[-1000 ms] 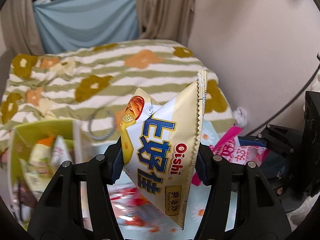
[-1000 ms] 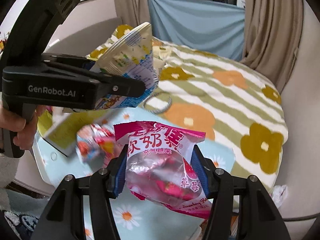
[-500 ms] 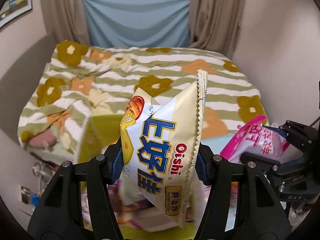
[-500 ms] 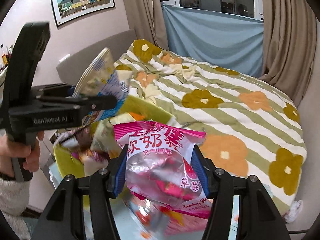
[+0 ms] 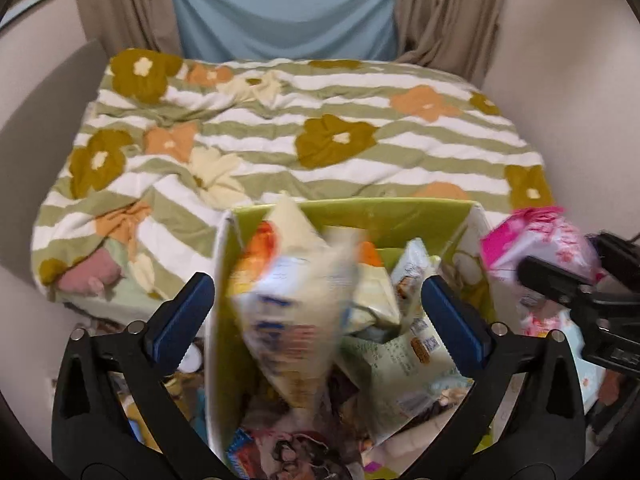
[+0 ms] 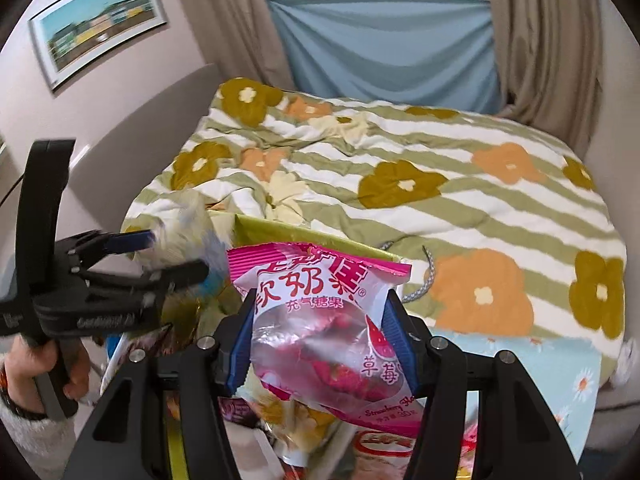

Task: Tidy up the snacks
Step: 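Carry both bags over the cardboard box and open both tools to drop them, then move both tools back toward the last two bags on the table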

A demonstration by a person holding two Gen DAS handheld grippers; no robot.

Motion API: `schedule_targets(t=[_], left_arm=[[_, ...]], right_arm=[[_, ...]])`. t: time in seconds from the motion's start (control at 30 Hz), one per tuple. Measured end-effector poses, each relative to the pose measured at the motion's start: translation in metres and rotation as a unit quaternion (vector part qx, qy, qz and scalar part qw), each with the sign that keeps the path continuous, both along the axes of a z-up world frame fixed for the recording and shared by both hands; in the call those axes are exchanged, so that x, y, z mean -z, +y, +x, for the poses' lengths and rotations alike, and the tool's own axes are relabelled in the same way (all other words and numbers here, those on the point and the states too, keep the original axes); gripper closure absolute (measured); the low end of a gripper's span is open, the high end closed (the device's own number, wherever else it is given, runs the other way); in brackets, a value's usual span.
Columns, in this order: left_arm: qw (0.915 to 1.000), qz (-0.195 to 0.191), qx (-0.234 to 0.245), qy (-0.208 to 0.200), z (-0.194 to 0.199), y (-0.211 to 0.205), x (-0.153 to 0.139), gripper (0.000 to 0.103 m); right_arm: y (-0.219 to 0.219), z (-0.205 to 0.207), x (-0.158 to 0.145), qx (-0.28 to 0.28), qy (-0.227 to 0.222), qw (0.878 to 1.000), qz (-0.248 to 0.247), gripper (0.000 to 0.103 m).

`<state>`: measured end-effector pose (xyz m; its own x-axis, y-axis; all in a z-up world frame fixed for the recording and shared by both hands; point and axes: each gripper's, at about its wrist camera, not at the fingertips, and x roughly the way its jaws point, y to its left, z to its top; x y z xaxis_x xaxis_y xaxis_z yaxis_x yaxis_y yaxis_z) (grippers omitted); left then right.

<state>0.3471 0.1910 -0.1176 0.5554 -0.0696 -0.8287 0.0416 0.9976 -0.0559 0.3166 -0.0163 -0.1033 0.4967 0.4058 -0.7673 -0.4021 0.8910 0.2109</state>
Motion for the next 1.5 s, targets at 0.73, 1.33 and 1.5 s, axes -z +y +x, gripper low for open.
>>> schedule_targets(t=[0.73, 1.33, 1.5], left_arm=[[0.9997, 0.009, -0.016, -0.016, -0.055, 0.009, 0.004, 0.000], [0.9983, 0.014, -0.029, -0.049, -0.069, -0.011, -0.027, 0.000], [0.9974, 0.027, -0.029, -0.061, -0.079, -0.040, -0.042, 0.000]], right_arm=[[0.023, 0.024, 0.018, 0.004, 0.006, 1.000, -0.007, 0.000], [-0.009, -0.018, -0.037, 0.003, -0.044, 0.999, -0.003, 0.000], [-0.036, -0.032, -0.057, 0.009, -0.058, 0.998, 0.005, 0.000]])
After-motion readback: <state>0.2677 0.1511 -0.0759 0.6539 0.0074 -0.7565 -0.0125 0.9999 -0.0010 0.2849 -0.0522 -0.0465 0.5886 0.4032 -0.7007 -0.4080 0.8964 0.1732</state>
